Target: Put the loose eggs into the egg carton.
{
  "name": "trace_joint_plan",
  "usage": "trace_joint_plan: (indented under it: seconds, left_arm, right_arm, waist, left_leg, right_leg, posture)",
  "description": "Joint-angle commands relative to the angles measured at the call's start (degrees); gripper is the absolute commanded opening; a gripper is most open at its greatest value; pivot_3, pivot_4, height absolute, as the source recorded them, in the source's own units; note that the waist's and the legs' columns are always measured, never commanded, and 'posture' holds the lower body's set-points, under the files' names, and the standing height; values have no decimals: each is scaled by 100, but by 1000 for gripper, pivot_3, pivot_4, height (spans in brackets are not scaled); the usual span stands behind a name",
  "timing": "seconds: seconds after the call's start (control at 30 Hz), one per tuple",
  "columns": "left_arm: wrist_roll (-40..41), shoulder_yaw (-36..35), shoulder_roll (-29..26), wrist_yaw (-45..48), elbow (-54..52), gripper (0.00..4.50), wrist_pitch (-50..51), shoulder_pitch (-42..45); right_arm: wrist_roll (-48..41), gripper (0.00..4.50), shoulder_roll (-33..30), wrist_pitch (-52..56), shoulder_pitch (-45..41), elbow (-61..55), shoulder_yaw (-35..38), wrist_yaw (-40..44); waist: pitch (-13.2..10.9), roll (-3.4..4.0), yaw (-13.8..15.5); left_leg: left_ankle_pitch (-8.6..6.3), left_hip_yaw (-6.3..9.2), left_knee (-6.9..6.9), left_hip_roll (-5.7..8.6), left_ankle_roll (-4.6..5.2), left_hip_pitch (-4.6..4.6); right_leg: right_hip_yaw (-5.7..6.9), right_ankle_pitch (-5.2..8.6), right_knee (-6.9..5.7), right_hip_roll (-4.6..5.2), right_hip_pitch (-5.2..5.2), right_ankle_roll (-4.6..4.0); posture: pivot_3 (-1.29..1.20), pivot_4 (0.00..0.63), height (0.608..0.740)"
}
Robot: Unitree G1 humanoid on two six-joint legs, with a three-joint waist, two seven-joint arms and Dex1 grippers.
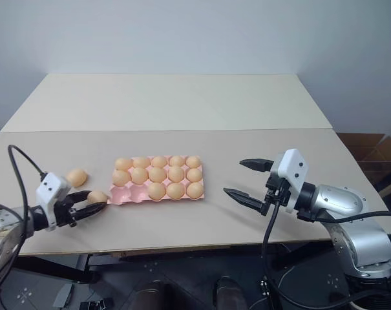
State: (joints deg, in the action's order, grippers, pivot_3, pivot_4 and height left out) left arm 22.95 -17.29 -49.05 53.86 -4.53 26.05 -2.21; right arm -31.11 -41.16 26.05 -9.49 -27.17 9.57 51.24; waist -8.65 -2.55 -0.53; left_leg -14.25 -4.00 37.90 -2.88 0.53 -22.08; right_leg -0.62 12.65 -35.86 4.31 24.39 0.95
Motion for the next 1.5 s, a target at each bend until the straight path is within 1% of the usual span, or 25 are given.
trace_joint_plan:
  seconds: [0.03, 0.13, 0.23, 0.37, 0.47, 0.6, 0.7, 0.8, 0.87, 1.0, 1.1, 1.2, 1.3, 1.43, 1.5]
  left_arm:
    - [515, -662, -240, 368, -813, 2689, -24, -135]
    - [901, -672, -196, 446, -1306, 2689, 178, -56]
    - [921, -234, -86, 302, -1504, 2689, 273, 304]
    - [596, 547, -10, 341, -1220, 2689, 228, 905]
    - [383, 917, 46, 360, -926, 2689, 113, 1193]
    - [225, 1311, 258, 427, -570, 2689, 11, 1587]
    - [130, 1415, 232, 410, -491, 3467, 83, 1726]
    - [32, 1311, 199, 335, -558, 4435, -34, 1692]
    - [63, 1099, 114, 309, -711, 4474, -52, 1596]
    - [445, 431, -63, 268, -1021, 4474, 227, 1357]
    - [771, -410, -255, 351, -1161, 4474, 437, 905]
    - [829, -1247, -335, 452, -1173, 4474, 385, 200]
    - [872, -2335, -138, 614, -1253, 4474, 269, -822]
    - [836, -3153, 135, 450, -1441, 4474, 327, -1689]
    - [824, -3500, 374, 327, -1580, 4474, 337, -2108]
  right_arm:
    - [-171, 4500, 13, 18, -5, -293, 65, -89]
    - [-185, 4500, 20, 14, -1, -314, 42, -139]
    - [-154, 4500, 27, -6, -8, -310, -4, -178]
    - [-165, 4500, 12, -30, -36, -382, -45, -175]
    - [-168, 4500, 19, -31, -58, -409, -54, -219]
    - [-161, 4500, 34, -21, -31, -460, -66, -291]
    - [-181, 4500, 35, 4, -8, -525, -64, -350]
    - [-228, 4500, 41, 36, 2, -580, -49, -421]
    - [-256, 4500, 42, 40, 8, -612, -55, -459]
    - [-309, 4500, 51, 35, 5, -655, -68, -494]
    - [-331, 4500, 42, 20, -18, -624, -65, -459]
    - [-338, 4500, -5, -36, -46, -496, -44, -322]
    - [-304, 4500, -101, -133, -109, -226, 4, -85]
    - [-288, 4500, -190, -193, -178, 16, 63, 121]
    - [-258, 4500, -233, -229, -213, 167, 92, 219]
  waist:
    - [-1, -1, 0]
    - [-2, 2, 64]
    - [-1, 2, 110]
    - [-1, 2, 116]
    - [-1, 2, 80]
    - [-1, 2, 74]
    - [-1, 1, 69]
    - [-1, 2, 60]
    - [-1, 2, 61]
    - [-1, 2, 43]
    - [-2, 2, 12]
    - [-2, 3, -26]
    - [-2, 3, -55]
    - [-3, 2, 0]
    - [-2, 1, 38]
  left_leg:
    - [0, 0, 0, 0, 0, -2]
    - [1, 2, 0, 1, -1, 1]
    - [1, -2, 1, 8, -1, 4]
    - [2, 0, 1, 9, 0, 6]
    - [2, 1, 1, 6, 0, 2]
    - [1, 5, 1, 6, 1, 0]
    - [1, 4, 1, 8, 1, 0]
    - [1, 4, 1, 7, 1, 0]
    - [1, 5, 1, 6, 1, 0]
    - [1, 5, 1, 4, 1, -1]
    - [1, 4, 1, 2, 1, 1]
    - [1, 4, 1, 2, 1, 3]
    - [1, 0, 1, 0, 1, 7]
    - [0, -1, 1, 1, 2, 8]
    - [1, 0, 1, 2, 1, 9]
  right_leg:
    - [1, 0, 0, 0, 2, 0]
    - [2, 0, -1, 7, -2, 0]
    - [-2, 0, 0, 7, -7, 0]
    - [-1, -3, -1, -1, -9, 5]
    - [-2, -2, -1, -9, -5, 5]
    - [-1, -2, 0, -11, -6, 5]
    - [-2, -2, 1, -9, -7, 6]
    - [-2, -2, 1, -9, -6, 6]
    - [-1, -2, 0, -9, -6, 7]
    - [-1, -2, 0, -9, -4, 6]
    - [-2, -1, 0, -8, -5, 7]
    - [-2, 0, -1, -7, -5, 8]
    - [-4, 0, -1, -5, -4, 6]
    - [0, 4, 0, 0, -5, 1]
    - [2, 18, 0, 4, -7, -23]
  posture:
    - [0, 150, 740]
    - [0, 150, 740]
    - [0, 150, 740]
    - [0, 150, 740]
    - [0, 150, 740]
    - [0, 150, 740]
    - [0, 150, 740]
    - [0, 150, 740]
    - [0, 150, 740]
    - [0, 150, 740]
    - [0, 150, 740]
    - [0, 150, 740]
    - [0, 150, 740]
    - [0, 150, 740]
    - [0, 150, 740]
